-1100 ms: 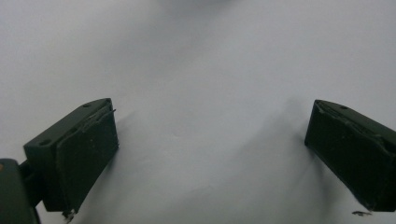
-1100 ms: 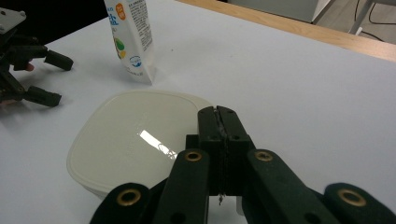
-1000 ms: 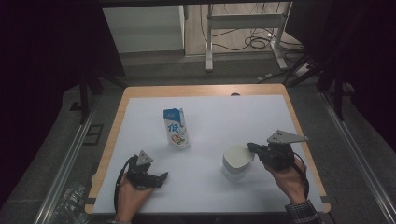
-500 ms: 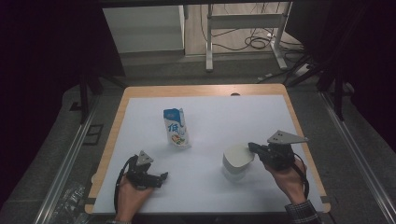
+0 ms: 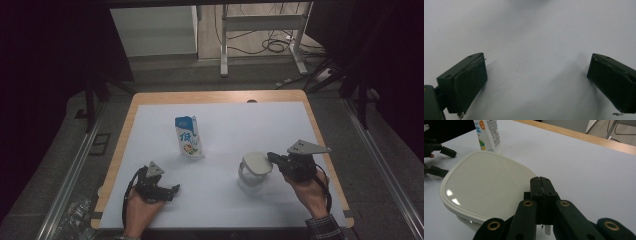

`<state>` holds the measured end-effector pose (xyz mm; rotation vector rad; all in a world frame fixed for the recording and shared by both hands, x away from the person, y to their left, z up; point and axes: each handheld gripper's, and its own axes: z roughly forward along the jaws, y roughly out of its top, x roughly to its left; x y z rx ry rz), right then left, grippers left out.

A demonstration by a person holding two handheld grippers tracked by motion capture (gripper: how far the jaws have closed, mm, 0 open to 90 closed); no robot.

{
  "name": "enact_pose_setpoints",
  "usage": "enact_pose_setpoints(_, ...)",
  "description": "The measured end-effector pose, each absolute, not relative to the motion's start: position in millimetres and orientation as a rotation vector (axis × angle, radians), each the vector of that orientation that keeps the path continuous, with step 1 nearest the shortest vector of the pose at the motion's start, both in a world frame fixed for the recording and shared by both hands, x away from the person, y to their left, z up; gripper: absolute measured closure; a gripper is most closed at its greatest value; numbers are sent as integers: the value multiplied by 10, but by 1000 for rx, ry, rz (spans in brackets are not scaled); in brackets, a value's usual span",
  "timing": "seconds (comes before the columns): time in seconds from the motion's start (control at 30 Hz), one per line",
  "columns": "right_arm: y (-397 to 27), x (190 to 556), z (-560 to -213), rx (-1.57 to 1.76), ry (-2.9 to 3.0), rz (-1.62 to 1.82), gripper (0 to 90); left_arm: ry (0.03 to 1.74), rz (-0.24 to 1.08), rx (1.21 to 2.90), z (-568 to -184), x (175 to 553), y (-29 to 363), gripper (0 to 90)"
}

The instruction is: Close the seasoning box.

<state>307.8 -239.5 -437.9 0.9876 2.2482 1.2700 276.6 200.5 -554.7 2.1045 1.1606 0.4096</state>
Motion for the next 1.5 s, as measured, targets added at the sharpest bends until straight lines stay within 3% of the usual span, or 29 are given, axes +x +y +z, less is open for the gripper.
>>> enact_pose_setpoints(1.2, -2514, 3163, -4551, 1029, 2267, 1291, 891, 1162, 411, 2105, -5547, 2766, 2003, 25)
enact_pose_setpoints(1.5, -2609, 3130, -4580, 1042, 2218, 1179, 763, 1163, 410, 2109, -5544, 2769, 2003, 26)
